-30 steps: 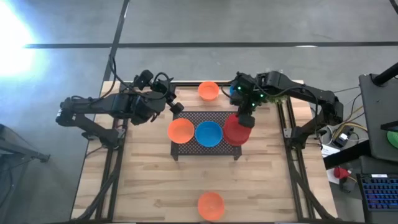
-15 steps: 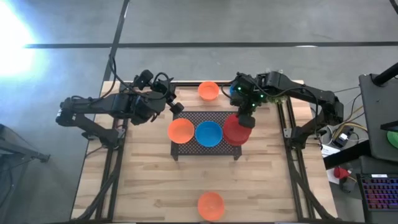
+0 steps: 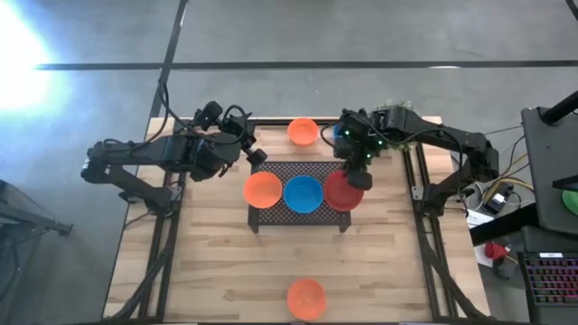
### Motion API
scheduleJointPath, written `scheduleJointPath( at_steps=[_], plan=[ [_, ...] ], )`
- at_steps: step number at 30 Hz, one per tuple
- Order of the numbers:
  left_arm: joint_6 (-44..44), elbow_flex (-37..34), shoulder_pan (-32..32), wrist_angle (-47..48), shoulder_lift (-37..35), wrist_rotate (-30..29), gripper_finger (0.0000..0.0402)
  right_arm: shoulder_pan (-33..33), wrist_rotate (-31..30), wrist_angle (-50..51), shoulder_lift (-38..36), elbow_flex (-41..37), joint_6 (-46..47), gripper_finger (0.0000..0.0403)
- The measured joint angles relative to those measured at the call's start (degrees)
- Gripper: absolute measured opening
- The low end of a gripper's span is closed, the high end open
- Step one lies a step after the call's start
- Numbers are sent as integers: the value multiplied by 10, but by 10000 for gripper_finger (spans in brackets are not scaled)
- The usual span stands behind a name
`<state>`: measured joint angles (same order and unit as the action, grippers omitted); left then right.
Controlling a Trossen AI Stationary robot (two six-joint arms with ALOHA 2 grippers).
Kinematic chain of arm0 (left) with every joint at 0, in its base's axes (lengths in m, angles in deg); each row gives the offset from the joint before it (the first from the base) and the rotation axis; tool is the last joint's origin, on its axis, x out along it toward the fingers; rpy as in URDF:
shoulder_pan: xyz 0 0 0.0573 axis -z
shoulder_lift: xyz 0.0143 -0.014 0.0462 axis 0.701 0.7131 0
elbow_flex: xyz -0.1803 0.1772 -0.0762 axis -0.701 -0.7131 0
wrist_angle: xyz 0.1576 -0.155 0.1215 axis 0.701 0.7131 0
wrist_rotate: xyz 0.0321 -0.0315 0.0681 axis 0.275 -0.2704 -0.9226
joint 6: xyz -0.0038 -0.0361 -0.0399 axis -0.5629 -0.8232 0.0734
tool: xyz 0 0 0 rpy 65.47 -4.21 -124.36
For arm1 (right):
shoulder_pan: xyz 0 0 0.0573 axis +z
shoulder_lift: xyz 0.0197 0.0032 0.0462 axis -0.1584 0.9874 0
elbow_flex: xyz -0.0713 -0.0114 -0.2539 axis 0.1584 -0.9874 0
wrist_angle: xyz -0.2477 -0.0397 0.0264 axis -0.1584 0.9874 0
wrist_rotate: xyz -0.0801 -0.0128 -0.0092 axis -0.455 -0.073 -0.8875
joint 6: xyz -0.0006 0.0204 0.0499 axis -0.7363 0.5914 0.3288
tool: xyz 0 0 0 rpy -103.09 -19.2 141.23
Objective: Pick & Place Mini bowls
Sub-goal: Stack the red bowl on top of the red bowls on the shelf
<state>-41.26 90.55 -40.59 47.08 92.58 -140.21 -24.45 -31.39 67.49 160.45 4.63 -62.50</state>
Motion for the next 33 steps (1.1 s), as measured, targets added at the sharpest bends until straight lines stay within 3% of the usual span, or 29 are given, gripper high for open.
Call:
scheduleJointPath(
  at_steps=[5, 11, 17, 24, 33],
  plan=[
    [0, 0, 0, 0, 0, 0, 92, -3, 0, 15, -1, 32, -3, 138],
    [14, 0, 0, 0, 0, 0, 92, -3, -4, 10, -1, 47, -7, 132],
    [25, 0, 0, 0, 0, 0, 92, -3, -65, 8, 0, 19, -6, 87],
    [25, 0, 0, 0, 0, 0, 92, -4, -70, 5, 0, 2, 0, 24],
    [24, 0, 0, 0, 0, 0, 92, -6, -73, 3, -7, 33, 19, 8]
  ],
)
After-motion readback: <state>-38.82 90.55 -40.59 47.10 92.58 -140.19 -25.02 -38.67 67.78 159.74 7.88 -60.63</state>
